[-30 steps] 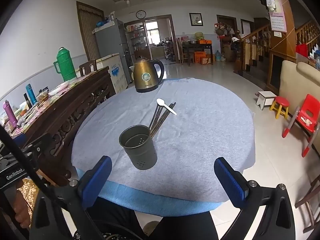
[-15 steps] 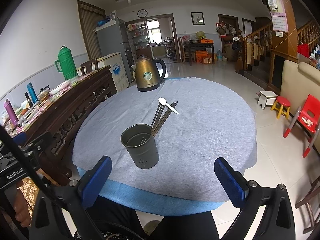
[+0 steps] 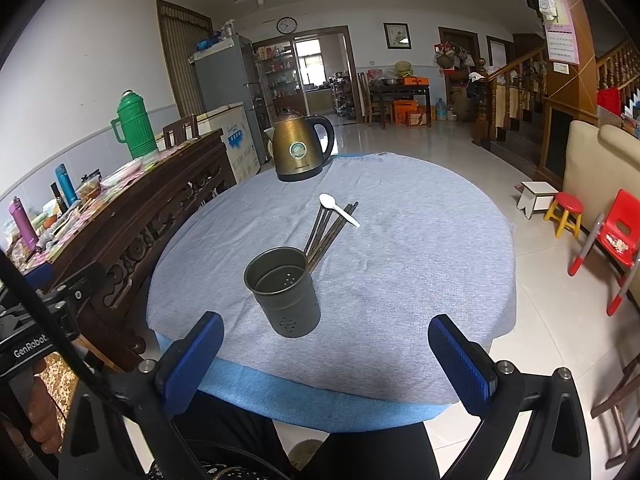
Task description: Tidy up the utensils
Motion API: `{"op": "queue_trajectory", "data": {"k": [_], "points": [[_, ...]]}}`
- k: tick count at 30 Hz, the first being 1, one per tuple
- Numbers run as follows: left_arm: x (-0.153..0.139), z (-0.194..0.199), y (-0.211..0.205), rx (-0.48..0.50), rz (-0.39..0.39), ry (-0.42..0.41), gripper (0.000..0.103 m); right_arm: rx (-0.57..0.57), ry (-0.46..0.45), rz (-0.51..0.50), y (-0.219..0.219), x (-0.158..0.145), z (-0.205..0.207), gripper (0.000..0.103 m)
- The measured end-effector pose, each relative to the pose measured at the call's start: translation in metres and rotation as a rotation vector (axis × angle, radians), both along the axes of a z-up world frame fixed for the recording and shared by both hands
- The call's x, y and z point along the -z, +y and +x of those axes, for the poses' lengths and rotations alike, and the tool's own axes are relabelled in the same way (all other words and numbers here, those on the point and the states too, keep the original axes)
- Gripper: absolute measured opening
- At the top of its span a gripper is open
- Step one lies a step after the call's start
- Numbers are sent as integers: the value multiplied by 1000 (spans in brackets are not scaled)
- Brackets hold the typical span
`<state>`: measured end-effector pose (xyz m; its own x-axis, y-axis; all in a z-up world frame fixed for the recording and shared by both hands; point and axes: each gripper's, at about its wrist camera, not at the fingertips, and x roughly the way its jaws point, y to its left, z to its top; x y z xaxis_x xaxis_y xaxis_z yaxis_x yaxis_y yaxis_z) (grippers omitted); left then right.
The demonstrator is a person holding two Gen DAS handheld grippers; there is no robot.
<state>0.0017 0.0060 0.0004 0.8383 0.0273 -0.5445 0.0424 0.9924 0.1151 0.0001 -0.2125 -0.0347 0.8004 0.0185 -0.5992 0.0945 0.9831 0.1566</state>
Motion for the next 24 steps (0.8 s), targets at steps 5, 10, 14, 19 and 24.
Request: {"op": "queue_trajectory", "data": {"k": [5,10,14,19,24], "points": [[0,0,0,0,3,2,103,-1,5,1,0,0,1,103],[0,2,0,1,6,6,103,0,10,5,-1,2,2,103],[1,1,-1,2,7,7,103,-1,12,5,0,2,2,103],[3,1,0,4,7,10,103,-1,16,6,0,3,3,103],[4,1,-2,4,7,10,103,-3,19,6,1,4,3,103]]}}
